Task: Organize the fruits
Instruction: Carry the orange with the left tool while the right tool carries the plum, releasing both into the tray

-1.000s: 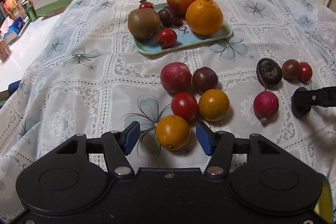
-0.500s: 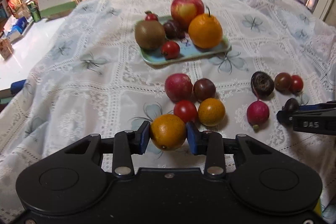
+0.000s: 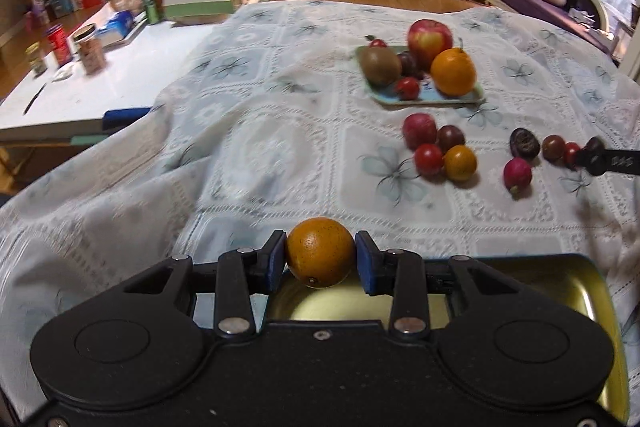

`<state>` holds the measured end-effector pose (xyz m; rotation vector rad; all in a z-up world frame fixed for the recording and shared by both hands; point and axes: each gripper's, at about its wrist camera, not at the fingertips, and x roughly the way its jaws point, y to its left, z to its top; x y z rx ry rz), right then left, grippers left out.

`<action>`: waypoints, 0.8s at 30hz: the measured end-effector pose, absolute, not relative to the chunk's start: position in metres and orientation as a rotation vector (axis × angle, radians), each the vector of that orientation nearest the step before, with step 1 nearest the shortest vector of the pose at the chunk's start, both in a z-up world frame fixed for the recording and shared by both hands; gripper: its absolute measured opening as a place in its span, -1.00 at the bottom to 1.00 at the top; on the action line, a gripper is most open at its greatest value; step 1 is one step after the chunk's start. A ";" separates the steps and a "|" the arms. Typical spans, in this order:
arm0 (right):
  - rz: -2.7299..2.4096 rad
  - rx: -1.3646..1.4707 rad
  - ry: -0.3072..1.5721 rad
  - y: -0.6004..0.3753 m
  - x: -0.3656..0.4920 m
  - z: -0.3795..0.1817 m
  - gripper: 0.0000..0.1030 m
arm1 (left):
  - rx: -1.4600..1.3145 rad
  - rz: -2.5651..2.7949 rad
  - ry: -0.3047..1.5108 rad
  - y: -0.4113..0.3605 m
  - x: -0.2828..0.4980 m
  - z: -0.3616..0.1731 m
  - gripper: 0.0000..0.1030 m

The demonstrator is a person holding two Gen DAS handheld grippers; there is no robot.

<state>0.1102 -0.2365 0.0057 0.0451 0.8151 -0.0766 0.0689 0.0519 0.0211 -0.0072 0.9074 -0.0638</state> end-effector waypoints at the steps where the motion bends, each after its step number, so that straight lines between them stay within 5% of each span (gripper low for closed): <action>1: -0.065 0.067 0.807 -0.235 0.103 0.009 -0.12 | -0.014 -0.060 0.913 0.054 0.064 0.020 -0.12; 24: 0.095 0.109 1.143 -0.160 0.000 0.010 -0.12 | 0.047 -0.058 1.012 0.028 0.029 -0.004 -0.12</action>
